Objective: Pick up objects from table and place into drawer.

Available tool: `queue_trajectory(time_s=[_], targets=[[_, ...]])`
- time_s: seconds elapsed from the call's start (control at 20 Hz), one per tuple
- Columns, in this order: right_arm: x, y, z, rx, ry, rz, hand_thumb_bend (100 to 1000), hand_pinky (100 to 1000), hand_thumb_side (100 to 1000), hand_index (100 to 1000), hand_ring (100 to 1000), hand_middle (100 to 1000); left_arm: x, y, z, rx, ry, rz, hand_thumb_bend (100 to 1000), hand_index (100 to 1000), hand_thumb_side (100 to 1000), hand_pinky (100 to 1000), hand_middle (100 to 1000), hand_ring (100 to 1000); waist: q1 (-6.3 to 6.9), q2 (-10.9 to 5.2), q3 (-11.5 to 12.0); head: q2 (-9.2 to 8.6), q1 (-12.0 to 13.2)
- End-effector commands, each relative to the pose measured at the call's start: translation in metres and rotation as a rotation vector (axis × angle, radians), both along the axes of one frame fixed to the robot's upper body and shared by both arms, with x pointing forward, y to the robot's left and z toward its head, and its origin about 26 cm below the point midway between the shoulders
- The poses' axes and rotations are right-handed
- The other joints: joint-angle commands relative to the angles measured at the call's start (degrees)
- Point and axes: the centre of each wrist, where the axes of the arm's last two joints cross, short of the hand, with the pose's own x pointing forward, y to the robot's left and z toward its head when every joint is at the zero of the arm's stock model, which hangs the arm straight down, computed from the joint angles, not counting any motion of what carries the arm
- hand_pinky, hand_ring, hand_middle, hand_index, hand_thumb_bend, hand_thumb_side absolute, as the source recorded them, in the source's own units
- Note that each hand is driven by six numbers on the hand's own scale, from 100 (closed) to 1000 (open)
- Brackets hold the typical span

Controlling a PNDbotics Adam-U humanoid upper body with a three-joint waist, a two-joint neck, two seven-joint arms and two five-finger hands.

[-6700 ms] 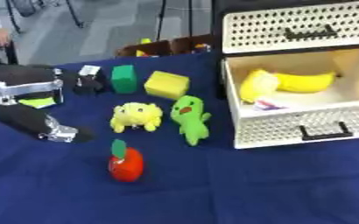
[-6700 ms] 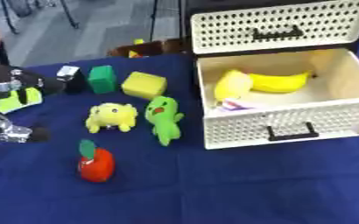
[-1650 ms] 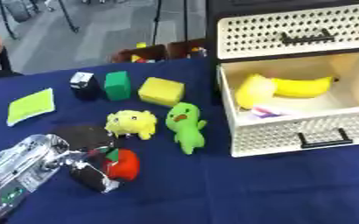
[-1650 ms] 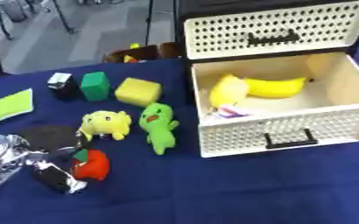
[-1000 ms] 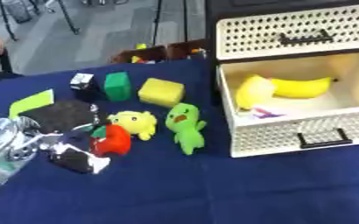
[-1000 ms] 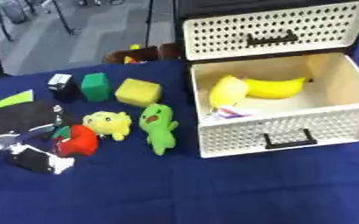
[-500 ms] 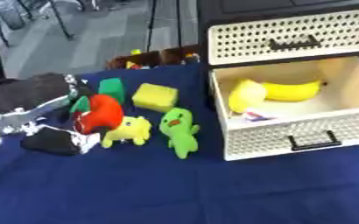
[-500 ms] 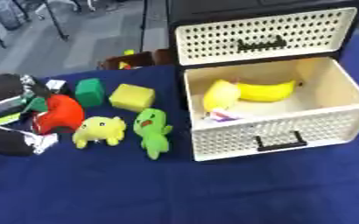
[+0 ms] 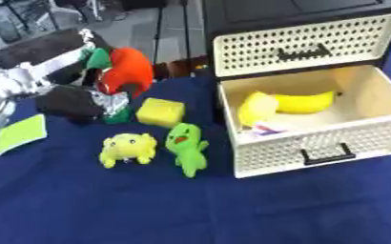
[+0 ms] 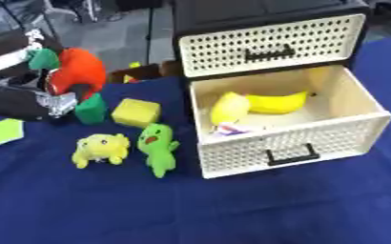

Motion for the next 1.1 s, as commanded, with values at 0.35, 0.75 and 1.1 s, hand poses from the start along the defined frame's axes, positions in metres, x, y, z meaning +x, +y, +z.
queue_trajectory(time_s=[0.35, 0.75, 1.1], targets=[[0.002, -0.007, 0.024, 0.056, -0.140, 0.087, 100, 498, 774, 757, 493, 409, 0.011, -0.038, 0.035, -0.094, -0.005, -0.122, 130, 607, 577, 100, 387, 314, 1.18, -1.98, -2.88, 0.78, 2.36], [0.000, -0.015, 0.032, 0.084, -0.113, 0.087, 100, 500, 788, 757, 493, 409, 0.021, -0.068, 0.049, -0.136, 0.034, -0.204, 124, 598, 583, 100, 381, 309, 2.20, -2.55, -3.38, 1.58, 2.52], [0.000, -0.022, 0.041, 0.118, -0.105, 0.083, 100, 500, 795, 756, 494, 409, 0.011, -0.088, 0.057, -0.178, 0.066, -0.282, 123, 591, 590, 100, 377, 306, 2.57, -2.85, -3.58, 1.27, 2.69]])
